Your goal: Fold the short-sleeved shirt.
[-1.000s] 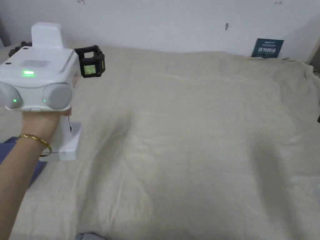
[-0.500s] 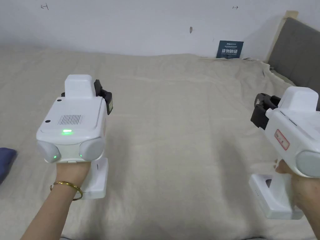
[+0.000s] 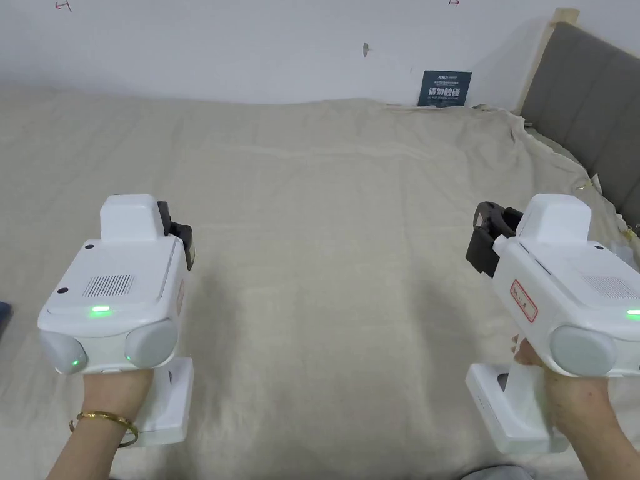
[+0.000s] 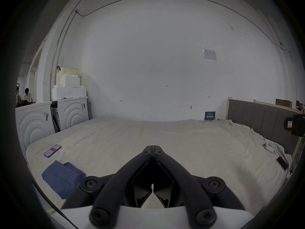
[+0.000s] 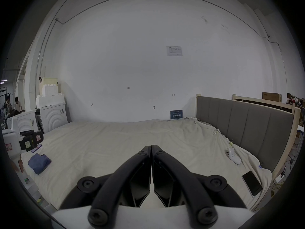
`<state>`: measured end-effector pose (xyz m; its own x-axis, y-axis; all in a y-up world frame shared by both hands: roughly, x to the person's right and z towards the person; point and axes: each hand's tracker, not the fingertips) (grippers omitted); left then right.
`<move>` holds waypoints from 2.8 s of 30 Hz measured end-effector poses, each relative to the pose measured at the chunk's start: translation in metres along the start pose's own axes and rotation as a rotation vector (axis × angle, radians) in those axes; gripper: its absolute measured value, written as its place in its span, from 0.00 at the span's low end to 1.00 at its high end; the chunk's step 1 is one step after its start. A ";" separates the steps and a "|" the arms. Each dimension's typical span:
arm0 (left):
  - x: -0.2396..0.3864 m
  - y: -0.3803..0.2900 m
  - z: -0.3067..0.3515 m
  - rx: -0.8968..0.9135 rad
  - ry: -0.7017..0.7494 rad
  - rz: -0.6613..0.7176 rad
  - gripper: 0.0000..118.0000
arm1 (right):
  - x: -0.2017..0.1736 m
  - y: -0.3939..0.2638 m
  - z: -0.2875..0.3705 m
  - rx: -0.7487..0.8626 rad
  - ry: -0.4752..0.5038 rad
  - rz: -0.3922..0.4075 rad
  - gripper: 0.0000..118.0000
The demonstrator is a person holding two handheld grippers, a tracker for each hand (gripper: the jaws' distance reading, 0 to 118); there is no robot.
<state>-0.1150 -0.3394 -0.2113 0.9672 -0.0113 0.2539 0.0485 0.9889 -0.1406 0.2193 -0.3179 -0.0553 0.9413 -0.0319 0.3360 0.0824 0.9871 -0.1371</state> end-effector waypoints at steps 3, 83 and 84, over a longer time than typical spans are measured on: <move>0.000 -0.003 -0.001 -0.009 0.000 -0.001 0.00 | 0.000 -0.002 0.000 -0.001 0.003 0.016 0.00; 0.017 -0.006 0.003 -0.006 -0.030 -0.052 0.00 | -0.015 -0.008 0.001 -0.016 0.030 0.033 0.00; 0.017 -0.006 0.003 -0.006 -0.029 -0.052 0.00 | -0.016 -0.008 0.002 -0.017 0.030 0.032 0.00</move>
<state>-0.0998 -0.3455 -0.2028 0.9558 -0.0580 0.2883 0.0999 0.9861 -0.1326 0.2032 -0.3253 -0.0579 0.9531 -0.0050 0.3027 0.0570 0.9850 -0.1631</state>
